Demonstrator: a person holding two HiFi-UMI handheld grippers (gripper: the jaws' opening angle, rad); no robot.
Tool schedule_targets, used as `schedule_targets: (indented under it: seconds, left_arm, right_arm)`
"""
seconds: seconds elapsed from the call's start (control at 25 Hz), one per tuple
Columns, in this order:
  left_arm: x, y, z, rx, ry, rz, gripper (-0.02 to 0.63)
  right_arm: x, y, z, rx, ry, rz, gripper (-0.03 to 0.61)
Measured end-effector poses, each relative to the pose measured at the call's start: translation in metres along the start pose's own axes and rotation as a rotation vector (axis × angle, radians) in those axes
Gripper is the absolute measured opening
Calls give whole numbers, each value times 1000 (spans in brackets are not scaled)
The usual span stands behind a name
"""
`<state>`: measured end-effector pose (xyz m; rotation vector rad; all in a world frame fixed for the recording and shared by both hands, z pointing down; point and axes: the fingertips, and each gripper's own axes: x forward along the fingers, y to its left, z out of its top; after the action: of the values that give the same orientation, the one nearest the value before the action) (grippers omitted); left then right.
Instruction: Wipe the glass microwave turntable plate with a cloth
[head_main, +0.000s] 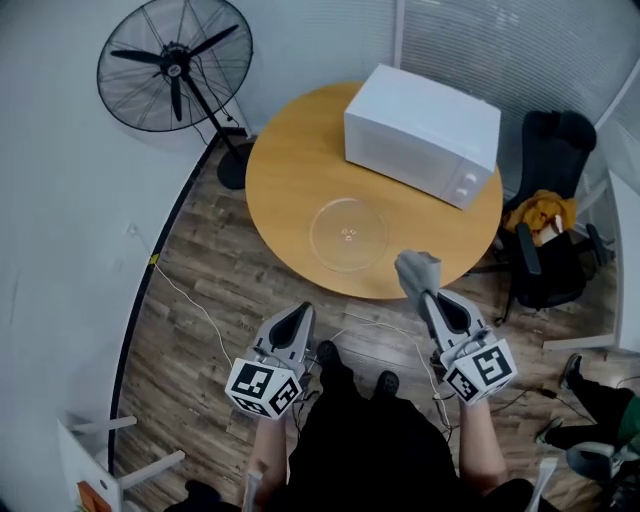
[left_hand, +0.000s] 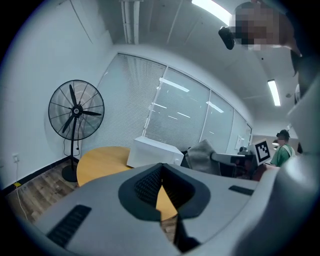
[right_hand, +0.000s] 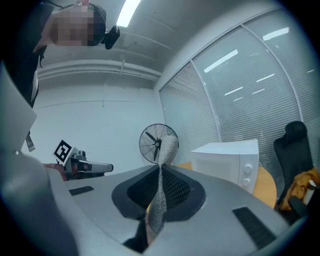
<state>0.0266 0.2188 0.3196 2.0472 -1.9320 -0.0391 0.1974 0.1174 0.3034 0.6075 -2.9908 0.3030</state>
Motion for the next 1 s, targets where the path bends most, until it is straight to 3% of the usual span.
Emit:
schedule_targets:
  seconds: [0.36, 0.6, 1.0]
  left_arm:
    - [43, 63, 21, 28, 40, -114, -8]
    - [58, 90, 14, 26, 96, -178, -7]
    - [102, 88, -22, 1, 194, -216, -8]
  right_arm:
    - [65, -3, 5, 21, -2, -130, 20]
    - [91, 1, -9, 45, 24, -216, 20]
    - [110, -27, -42, 108, 76, -230, 18]
